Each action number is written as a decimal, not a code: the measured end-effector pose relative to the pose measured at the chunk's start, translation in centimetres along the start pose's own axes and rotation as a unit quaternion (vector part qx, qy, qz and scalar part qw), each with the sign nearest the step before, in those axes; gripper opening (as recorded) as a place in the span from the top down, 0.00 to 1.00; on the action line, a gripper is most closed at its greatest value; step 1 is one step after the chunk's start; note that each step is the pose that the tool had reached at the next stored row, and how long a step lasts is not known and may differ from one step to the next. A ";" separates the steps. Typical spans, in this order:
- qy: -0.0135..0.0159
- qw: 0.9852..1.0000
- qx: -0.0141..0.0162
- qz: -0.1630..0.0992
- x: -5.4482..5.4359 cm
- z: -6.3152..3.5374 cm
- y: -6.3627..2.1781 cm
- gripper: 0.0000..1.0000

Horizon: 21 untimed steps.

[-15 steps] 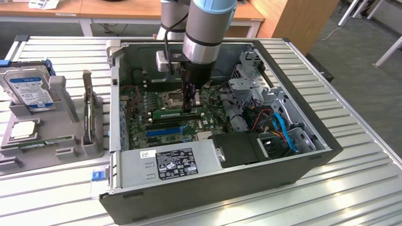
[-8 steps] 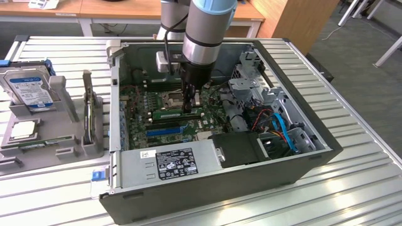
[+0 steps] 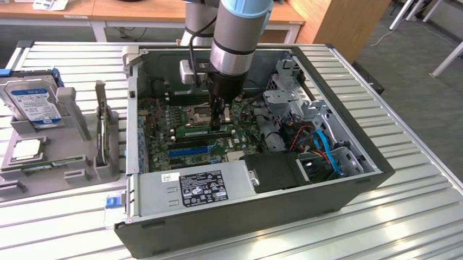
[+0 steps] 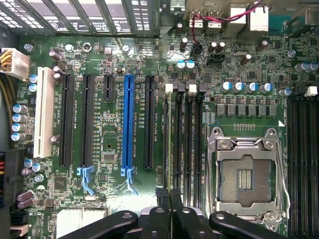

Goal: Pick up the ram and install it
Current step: 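Insert the ram into the slot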

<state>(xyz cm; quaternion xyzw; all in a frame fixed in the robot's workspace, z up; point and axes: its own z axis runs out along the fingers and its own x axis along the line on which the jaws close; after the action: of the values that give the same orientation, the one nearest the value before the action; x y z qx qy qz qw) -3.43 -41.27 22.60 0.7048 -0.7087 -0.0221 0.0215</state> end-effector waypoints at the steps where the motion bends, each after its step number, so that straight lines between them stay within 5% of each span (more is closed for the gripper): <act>1: 0.000 1.000 0.000 0.000 0.0 0.03 0.00 0.88; 17: 0.000 1.000 0.000 0.000 0.0 0.14 -0.01 0.88; 21: 0.000 1.000 0.000 0.000 0.0 0.14 -0.01 0.75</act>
<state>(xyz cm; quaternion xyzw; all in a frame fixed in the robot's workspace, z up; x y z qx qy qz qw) -3.43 -41.27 22.46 0.7049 -0.7087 -0.0221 0.0215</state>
